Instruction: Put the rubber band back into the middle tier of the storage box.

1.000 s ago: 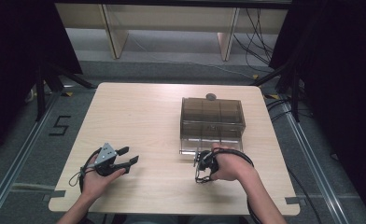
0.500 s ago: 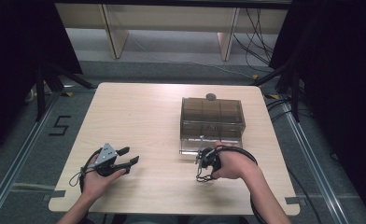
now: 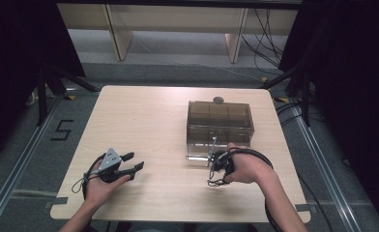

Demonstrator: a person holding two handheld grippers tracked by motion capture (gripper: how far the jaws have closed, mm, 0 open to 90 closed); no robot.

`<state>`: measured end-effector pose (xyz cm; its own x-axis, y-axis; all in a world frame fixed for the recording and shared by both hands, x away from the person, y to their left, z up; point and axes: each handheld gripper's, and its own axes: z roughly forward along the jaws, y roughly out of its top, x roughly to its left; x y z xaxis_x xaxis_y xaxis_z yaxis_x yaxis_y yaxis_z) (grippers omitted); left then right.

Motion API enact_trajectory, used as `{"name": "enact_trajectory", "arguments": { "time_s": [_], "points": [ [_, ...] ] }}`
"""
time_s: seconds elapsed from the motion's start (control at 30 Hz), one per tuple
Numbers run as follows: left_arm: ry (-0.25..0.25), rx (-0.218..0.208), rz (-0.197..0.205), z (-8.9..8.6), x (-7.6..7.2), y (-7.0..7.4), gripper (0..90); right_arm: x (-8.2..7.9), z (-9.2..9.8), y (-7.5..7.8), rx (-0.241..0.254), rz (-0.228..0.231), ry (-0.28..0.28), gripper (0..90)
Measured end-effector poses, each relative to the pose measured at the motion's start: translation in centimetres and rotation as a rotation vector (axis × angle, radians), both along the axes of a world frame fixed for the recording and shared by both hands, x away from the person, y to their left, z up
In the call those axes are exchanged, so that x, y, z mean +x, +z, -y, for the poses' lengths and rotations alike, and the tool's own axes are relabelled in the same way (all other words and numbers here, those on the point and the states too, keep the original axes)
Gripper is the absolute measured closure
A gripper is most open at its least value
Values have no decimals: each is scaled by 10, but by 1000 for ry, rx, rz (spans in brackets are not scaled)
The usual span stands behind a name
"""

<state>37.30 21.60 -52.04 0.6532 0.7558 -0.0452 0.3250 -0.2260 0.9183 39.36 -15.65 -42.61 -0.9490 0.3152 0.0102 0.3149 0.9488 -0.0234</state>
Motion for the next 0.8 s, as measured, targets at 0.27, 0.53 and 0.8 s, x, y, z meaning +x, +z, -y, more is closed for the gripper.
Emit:
{"name": "enact_trajectory", "arguments": {
  "time_s": [0.27,0.53,0.8],
  "points": [
    [1,-1,-1,0,0,0,411,1,7,3,-3,-6,2,887],
    [1,-1,0,1,0,0,411,1,13,5,-1,-3,-3,887],
    [2,-1,0,0,0,0,411,4,20,9,-5,-4,-29,886]
  ]
}}
